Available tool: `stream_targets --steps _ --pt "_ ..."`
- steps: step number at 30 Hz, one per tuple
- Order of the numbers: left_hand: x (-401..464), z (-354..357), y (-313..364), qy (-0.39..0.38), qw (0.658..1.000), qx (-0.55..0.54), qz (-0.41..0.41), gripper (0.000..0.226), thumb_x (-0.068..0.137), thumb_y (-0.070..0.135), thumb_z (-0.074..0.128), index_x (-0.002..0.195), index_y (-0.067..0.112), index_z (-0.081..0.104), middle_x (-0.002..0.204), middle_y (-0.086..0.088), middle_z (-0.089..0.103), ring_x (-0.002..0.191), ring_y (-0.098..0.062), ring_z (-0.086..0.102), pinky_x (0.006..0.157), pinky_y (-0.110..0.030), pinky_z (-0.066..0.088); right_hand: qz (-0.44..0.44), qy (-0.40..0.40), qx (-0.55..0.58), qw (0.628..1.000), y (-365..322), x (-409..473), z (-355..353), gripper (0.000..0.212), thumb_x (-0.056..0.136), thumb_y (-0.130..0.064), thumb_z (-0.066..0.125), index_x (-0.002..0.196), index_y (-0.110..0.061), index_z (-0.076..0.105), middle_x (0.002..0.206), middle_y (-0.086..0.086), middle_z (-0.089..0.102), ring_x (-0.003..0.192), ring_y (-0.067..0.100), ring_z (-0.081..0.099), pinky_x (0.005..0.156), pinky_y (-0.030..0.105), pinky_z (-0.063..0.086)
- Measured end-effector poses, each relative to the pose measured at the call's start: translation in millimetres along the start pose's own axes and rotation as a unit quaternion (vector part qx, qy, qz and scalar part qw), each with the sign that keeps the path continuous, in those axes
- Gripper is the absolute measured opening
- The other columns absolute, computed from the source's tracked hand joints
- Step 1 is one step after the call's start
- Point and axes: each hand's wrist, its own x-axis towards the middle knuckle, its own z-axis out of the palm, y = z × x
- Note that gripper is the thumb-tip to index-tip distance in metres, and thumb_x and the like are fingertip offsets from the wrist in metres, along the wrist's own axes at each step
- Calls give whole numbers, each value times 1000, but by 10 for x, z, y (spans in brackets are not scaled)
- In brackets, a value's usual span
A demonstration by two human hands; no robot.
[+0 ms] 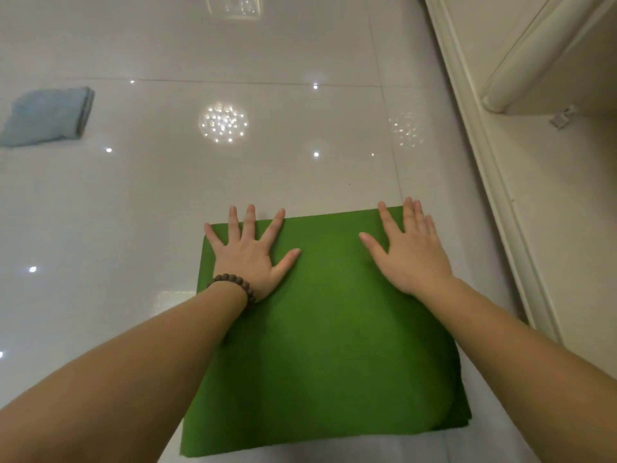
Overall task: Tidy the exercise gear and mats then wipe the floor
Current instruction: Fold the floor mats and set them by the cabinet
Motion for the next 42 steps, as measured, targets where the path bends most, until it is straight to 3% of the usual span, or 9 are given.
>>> stream_targets --steps 4,9,15,23,27,30,36,39,42 --pt "-1 36 -16 9 1000 -3 6 78 76 84 -5 143 50 -22 162 -6 -5 147 -36 -8 109 -72 0 23 26 10 999 99 -242 329 75 87 -73 7 145 -38 -23 152 3 -35 145 23 -17 119 48 2" --pt "7 64 -32 20 1000 -7 3 78 77 85 -5 145 49 -19 162 -6 -3 147 -36 -6 108 -72 2 40 48 -25 998 21 -498 317 75 86 -75 0 144 -35 -26 152 6 -33 141 22 -28 114 55 -11" --pt "-48 29 -38 24 999 -33 8 76 80 83 5 146 50 -13 162 -5 0 148 -31 -4 110 -69 -3 34 55 -3 998 49 -768 578 75 86 -74 5 145 -37 -23 154 4 -29 143 22 -24 117 53 6" --pt "-664 -15 -390 25 987 -144 -69 96 62 93 18 141 54 -20 156 -2 -30 145 -34 -20 111 -64 -2 25 66 -7 998 32 -784 576 74 85 -74 4 146 -39 -21 154 3 -28 144 24 -21 117 53 5" --pt "-1069 140 -547 -7 927 -330 -176 101 61 86 47 146 55 1 156 -17 10 140 -39 28 114 -49 30 44 81 16 996 17 -813 587 73 84 -76 8 145 -46 -17 155 5 -28 146 30 -6 117 50 12" --pt "-1081 50 -482 -14 921 -342 -184 98 70 78 58 147 53 2 123 -17 41 114 -38 49 102 -42 42 58 77 35 995 -7 -837 543 72 83 -77 11 144 -50 -14 155 6 -27 144 34 11 110 48 27" --pt "-1191 -21 -572 -98 879 -432 -176 107 73 58 72 148 51 -4 141 -7 48 119 -30 55 100 -32 43 77 23 88 993 38 -875 414 75 78 -82 24 140 -59 -11 156 13 4 126 41 37 95 44 43" --pt "-1293 30 -567 -106 860 -470 -166 109 75 52 73 149 46 -7 144 0 47 122 -26 53 96 -27 41 77 -21 152 985 146 -906 324 82 71 -84 35 137 -64 -9 130 20 36 110 39 49 93 42 43" --pt "-1393 26 -526 -74 862 -472 -168 112 68 65 72 145 55 -8 135 -4 53 111 -26 60 96 -29 45 80 -43 218 972 168 -985 231 88 66 -80 43 138 -64 -6 116 17 42 91 31 52 90 37 44"
